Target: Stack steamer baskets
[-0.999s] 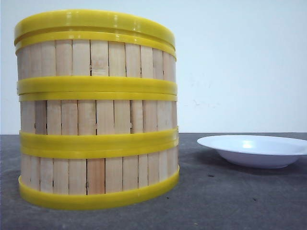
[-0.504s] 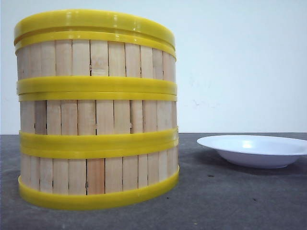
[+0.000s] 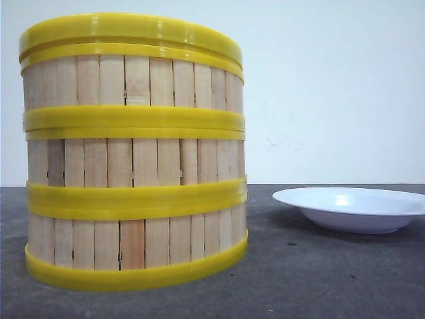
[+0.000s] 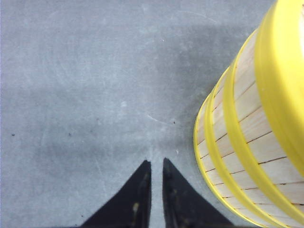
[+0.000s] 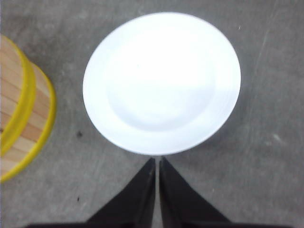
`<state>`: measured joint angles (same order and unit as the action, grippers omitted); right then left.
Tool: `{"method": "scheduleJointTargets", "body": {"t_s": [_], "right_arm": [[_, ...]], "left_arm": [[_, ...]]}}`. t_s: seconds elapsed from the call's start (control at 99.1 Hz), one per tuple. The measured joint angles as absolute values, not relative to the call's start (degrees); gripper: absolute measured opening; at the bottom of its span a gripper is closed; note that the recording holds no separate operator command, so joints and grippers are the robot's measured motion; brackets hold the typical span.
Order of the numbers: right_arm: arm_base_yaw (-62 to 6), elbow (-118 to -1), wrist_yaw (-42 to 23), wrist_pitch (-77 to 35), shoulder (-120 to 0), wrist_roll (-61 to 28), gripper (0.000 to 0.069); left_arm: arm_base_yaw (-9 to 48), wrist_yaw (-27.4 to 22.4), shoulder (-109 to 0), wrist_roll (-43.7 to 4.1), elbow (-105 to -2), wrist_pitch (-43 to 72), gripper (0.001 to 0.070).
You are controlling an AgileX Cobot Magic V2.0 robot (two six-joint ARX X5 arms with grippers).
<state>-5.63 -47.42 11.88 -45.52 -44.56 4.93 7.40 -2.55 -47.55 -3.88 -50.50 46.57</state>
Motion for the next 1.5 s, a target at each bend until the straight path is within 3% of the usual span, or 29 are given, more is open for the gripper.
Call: {"method": "scheduleJointTargets", "body": {"t_s": [0.151, 0.444, 0.736, 1.503], "right_arm": [[-5.63, -47.42, 11.88, -43.00, -44.56, 4.93, 0.0009], [-5.63, -47.42, 11.90, -38.65, -44.56, 4.93, 0.0009], [-5.63, -47.42, 11.90, -35.20, -44.56, 4.93, 0.0009], [-5.63, -47.42, 11.90, -32.05, -44.56, 4.93, 0.0009]], "left_arm": [[5.91, 0.32, -42.63, -2.33, -47.62, 42.81, 0.0015], [3.84, 0.34, -19.88, -2.39, -22.17, 20.88, 0.0015], [3.79, 0.32, -3.42, -2.39, -3.84, 14.44, 0.0015], [3.77, 0.43, -0.21, -4.14, -1.87, 10.52, 0.0014]]}}
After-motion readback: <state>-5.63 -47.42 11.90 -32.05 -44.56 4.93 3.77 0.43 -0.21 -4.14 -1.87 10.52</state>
